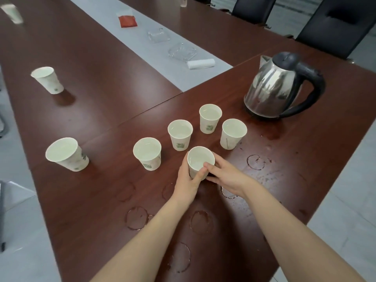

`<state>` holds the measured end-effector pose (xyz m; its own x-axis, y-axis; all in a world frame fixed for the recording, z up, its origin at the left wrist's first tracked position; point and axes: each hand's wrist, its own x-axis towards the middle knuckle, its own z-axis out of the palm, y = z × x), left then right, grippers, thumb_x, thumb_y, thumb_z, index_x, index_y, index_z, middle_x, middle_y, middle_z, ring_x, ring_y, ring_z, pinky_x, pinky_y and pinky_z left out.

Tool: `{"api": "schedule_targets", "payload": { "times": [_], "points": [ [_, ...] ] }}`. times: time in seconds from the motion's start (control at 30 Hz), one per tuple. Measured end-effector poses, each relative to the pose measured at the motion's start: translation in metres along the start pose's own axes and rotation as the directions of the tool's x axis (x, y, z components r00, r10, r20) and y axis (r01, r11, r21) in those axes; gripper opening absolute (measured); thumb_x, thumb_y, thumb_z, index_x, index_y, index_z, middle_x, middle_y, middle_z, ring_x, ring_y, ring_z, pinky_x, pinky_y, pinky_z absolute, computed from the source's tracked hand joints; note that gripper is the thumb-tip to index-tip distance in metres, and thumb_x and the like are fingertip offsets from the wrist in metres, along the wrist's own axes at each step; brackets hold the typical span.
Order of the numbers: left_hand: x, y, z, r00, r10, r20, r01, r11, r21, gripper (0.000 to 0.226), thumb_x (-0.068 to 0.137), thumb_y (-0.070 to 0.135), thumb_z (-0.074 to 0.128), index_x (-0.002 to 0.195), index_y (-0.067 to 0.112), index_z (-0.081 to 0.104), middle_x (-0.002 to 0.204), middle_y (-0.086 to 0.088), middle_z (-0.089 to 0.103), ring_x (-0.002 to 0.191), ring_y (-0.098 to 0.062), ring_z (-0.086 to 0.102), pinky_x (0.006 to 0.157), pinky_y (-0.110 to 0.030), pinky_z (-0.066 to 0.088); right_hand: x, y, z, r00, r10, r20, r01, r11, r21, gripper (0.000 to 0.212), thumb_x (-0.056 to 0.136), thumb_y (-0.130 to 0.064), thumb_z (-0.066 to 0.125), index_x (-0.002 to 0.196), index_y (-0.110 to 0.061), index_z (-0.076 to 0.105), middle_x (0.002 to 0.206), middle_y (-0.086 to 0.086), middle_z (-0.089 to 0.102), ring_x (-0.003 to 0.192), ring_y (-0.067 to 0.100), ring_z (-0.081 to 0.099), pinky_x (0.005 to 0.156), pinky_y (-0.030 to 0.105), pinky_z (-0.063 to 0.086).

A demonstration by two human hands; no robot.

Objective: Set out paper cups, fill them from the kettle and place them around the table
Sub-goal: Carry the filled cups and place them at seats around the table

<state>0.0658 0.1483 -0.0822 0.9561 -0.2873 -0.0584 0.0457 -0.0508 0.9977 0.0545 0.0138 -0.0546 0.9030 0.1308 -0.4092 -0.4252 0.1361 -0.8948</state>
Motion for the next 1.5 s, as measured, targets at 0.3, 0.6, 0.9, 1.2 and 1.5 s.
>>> {"api": "schedule_targets", "payload": {
  "times": [0.3,0.6,0.9,1.2,1.5],
  "points": [
    [-0.038,-0.013,-0.032,1.000,-0.006,-0.027,0.009,0.993,0.115,0.071,0.060,0.053,0.073,0.121,0.044,0.037,0.130,0.018,0.047,0.123,0.004,0.045,0.105,-0.023,0.038,-0.016,0.017,0.036,0.997,0.044,0.065,-0.042,0.998,-0.040,0.034,0.098,-0.013,0.048,0.121,-0.037,0.051,0.118,-0.014,0.062,0.108,0.000,0.059,0.088,0.020,0.051],
    [-0.063,-0.019,-0.076,0.977,-0.045,-0.207,0.068,0.992,0.106,0.069,0.061,0.032,0.079,0.116,0.042,0.040,0.121,0.023,0.052,0.112,0.008,0.051,0.095,-0.021,0.042,-0.003,0.016,0.080,0.980,0.188,0.068,-0.169,0.962,-0.216,0.033,0.098,-0.051,0.030,0.122,-0.038,0.049,0.129,-0.010,0.056,0.121,0.011,0.052,0.093,0.035,0.050],
    [-0.075,-0.021,-0.105,0.953,-0.084,-0.292,0.120,0.987,0.108,0.069,0.065,0.025,0.085,0.115,0.042,0.042,0.112,0.040,0.052,0.108,0.012,0.050,0.091,-0.020,0.041,0.050,0.004,0.097,0.985,-0.035,-0.166,-0.013,0.960,-0.279,0.063,0.088,-0.038,0.062,0.142,-0.018,0.035,0.140,0.002,0.048,0.125,0.013,0.046,0.107,0.034,0.039],
    [-0.074,-0.024,-0.123,0.932,-0.099,-0.349,0.132,0.988,0.074,0.068,0.059,0.033,0.080,0.114,0.047,0.042,0.113,0.034,0.054,0.108,0.008,0.053,0.089,-0.019,0.042,0.095,0.004,0.111,0.990,-0.140,-0.032,0.125,0.948,-0.291,0.096,0.067,-0.013,0.084,0.145,-0.022,0.029,0.133,-0.008,0.050,0.123,0.006,0.045,0.093,0.018,0.041],
    [-0.072,-0.025,-0.124,0.924,-0.083,-0.373,0.117,0.991,0.067,0.069,0.060,0.031,0.081,0.115,0.044,0.042,0.117,0.030,0.053,0.109,0.011,0.051,0.085,-0.006,0.040,0.108,0.006,0.110,0.974,-0.225,0.000,0.214,0.926,-0.312,0.079,0.053,-0.021,0.087,0.123,-0.020,0.050,0.115,-0.005,0.062,0.106,0.008,0.058,0.078,0.014,0.047]
  ]
}}
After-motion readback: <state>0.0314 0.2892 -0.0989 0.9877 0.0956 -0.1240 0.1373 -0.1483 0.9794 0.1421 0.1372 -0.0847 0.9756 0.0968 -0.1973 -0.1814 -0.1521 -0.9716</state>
